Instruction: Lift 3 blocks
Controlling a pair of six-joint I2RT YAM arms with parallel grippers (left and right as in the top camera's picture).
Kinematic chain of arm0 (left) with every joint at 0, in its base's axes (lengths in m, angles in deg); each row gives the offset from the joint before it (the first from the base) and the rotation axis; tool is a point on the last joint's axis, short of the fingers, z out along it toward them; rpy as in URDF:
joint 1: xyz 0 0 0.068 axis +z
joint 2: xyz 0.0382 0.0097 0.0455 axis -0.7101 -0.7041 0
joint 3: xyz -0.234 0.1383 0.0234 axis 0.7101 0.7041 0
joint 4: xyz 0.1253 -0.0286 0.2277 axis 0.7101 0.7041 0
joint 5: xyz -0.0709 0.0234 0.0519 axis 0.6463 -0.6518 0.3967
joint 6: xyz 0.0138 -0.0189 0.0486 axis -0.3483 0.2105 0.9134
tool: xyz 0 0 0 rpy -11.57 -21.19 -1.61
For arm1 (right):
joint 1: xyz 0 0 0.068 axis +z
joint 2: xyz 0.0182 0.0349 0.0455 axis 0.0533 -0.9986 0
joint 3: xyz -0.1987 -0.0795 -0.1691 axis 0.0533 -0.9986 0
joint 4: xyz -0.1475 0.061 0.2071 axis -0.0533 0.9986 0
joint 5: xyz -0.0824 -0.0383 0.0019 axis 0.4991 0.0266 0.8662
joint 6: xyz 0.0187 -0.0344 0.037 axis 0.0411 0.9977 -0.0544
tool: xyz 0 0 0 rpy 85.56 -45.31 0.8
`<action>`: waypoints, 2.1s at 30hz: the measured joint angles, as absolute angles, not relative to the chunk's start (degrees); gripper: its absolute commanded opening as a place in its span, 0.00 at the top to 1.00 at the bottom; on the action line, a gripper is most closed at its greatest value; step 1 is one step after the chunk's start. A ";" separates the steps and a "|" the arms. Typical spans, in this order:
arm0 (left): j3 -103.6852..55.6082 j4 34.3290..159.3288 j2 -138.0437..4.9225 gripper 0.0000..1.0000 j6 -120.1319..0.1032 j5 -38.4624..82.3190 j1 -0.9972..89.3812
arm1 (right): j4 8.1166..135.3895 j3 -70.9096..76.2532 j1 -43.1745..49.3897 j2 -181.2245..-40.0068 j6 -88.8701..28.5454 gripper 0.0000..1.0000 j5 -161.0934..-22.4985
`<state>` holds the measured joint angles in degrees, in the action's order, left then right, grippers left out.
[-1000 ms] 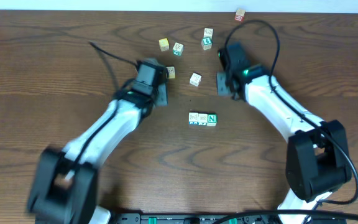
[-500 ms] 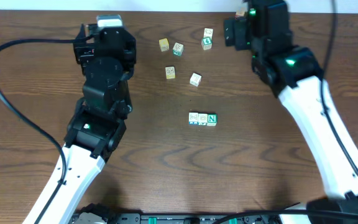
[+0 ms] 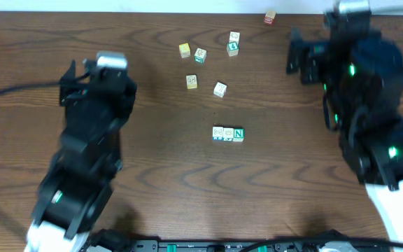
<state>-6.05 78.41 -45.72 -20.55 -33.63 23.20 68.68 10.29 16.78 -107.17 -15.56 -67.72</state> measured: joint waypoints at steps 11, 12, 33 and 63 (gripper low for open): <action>-0.70 81.87 -33.11 0.24 -25.67 -17.11 43.72 | 63.09 -12.46 16.78 -92.44 -15.52 0.01 -67.17; 0.35 82.28 -31.97 0.24 -26.61 -14.57 45.91 | 62.98 -12.86 16.78 -91.61 -15.47 0.01 -66.63; 10.60 79.44 -9.52 0.23 -29.99 8.18 56.20 | 68.49 -27.33 16.78 -60.86 -10.53 0.01 -63.68; 10.63 87.62 2.10 0.23 -29.95 12.44 53.03 | 71.50 -42.30 13.02 -40.31 -5.07 0.01 -60.64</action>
<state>10.63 87.62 2.10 -29.95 12.44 53.03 71.50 -42.30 13.02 -40.31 -5.07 -60.64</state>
